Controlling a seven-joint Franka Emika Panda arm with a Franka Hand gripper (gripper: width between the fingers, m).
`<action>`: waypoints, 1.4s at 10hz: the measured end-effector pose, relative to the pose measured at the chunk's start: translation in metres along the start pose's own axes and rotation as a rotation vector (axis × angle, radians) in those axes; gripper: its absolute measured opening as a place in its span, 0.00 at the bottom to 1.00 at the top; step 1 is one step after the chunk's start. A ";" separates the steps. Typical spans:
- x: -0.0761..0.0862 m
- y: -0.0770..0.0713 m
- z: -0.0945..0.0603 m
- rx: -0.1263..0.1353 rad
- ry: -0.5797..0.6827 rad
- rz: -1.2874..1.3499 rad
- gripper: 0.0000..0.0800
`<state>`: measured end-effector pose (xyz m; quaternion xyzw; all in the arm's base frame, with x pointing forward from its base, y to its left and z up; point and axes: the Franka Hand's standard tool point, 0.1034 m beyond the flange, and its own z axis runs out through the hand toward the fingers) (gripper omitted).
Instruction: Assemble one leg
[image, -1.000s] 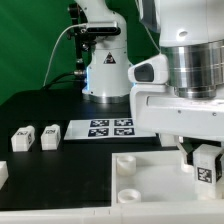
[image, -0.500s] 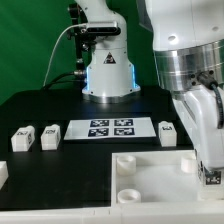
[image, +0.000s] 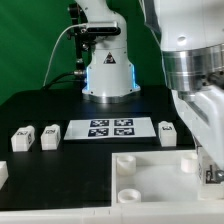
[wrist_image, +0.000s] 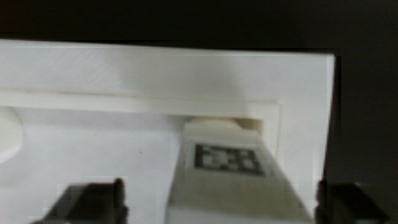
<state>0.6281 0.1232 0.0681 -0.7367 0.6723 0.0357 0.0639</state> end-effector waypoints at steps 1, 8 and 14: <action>-0.002 0.001 -0.001 -0.027 0.007 -0.187 0.74; 0.001 -0.008 -0.005 -0.090 0.046 -1.132 0.81; 0.005 -0.016 -0.006 -0.042 0.075 -1.216 0.51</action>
Offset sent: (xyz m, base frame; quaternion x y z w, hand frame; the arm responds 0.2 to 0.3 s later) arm 0.0000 0.0000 0.0000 0.0000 0.0000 -0.2667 0.9638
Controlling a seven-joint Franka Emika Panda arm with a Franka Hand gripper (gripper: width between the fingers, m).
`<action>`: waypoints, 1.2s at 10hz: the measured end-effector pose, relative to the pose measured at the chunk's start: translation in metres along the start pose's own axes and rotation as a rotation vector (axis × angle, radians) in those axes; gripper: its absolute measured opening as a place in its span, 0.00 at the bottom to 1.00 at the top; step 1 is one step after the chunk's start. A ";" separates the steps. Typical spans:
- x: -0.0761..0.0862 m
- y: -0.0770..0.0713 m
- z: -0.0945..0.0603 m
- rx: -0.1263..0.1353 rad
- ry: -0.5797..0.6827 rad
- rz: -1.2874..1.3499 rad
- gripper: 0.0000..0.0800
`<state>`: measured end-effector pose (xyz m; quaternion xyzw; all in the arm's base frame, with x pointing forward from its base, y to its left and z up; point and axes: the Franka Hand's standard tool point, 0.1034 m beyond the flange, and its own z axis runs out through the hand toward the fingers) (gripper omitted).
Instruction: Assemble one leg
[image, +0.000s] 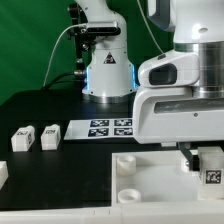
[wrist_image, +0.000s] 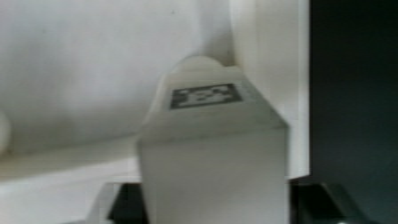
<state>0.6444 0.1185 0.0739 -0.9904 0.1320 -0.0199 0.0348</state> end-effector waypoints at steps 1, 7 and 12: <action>0.001 0.002 0.000 -0.001 0.000 0.090 0.37; -0.006 0.015 0.000 0.033 -0.057 1.202 0.37; -0.010 0.017 -0.001 0.013 -0.071 1.660 0.37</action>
Offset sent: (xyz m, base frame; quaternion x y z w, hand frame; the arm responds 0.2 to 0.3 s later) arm -0.0023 -0.0014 0.0021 0.0274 0.0075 0.3592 0.9328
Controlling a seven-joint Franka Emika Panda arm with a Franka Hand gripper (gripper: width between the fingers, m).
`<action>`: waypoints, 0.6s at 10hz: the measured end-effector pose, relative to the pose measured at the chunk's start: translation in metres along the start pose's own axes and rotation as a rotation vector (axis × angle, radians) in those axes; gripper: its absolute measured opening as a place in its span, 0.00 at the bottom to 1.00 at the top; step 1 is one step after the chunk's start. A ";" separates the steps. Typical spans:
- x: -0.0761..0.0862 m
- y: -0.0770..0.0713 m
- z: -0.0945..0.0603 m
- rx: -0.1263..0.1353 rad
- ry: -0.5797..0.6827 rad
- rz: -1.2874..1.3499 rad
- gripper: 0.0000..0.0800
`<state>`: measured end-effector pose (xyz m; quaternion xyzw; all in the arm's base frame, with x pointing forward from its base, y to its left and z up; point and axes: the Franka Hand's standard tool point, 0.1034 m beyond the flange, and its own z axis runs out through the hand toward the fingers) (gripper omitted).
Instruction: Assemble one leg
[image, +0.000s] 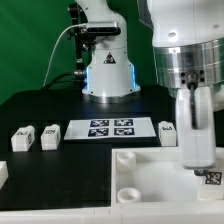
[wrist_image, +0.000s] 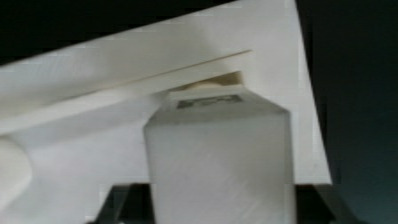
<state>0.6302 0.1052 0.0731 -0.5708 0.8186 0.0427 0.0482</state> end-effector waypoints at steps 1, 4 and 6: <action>0.000 0.000 0.000 -0.001 -0.005 0.047 0.37; 0.001 0.001 0.000 -0.001 0.002 0.013 0.37; -0.005 0.007 0.002 -0.004 0.003 -0.007 0.46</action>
Offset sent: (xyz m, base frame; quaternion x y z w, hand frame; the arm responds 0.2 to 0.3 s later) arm 0.0000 0.0000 0.0000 0.0000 0.0000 0.0000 1.0000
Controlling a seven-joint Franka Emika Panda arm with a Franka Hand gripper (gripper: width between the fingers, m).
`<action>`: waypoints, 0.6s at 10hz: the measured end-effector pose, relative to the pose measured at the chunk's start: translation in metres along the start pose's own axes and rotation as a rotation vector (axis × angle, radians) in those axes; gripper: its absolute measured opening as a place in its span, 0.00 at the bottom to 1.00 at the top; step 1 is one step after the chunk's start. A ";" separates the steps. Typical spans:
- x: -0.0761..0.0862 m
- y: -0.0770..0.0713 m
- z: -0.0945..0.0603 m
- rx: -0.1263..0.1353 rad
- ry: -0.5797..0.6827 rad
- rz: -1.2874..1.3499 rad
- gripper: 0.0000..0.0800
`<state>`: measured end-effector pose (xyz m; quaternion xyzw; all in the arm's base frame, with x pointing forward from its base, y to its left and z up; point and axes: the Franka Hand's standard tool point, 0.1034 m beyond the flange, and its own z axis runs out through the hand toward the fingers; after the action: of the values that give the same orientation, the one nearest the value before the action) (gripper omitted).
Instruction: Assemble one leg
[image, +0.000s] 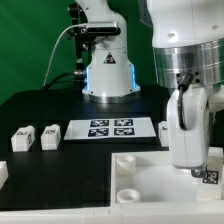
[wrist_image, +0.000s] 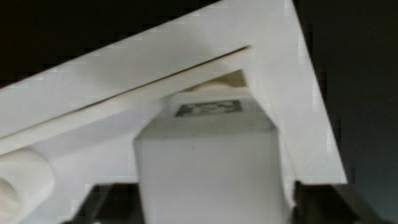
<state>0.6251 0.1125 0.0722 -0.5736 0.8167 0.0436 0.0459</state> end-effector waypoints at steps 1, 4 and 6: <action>-0.005 0.005 -0.001 -0.003 -0.001 -0.026 0.71; -0.011 0.017 -0.004 -0.011 -0.004 -0.123 0.81; -0.015 0.019 -0.009 -0.010 -0.008 -0.144 0.81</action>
Offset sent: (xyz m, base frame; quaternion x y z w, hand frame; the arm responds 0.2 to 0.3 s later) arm -0.0200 0.0029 0.0089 0.0008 0.0017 -0.0721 0.9974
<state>0.6121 0.1317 0.0837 -0.6311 0.7727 0.0465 0.0494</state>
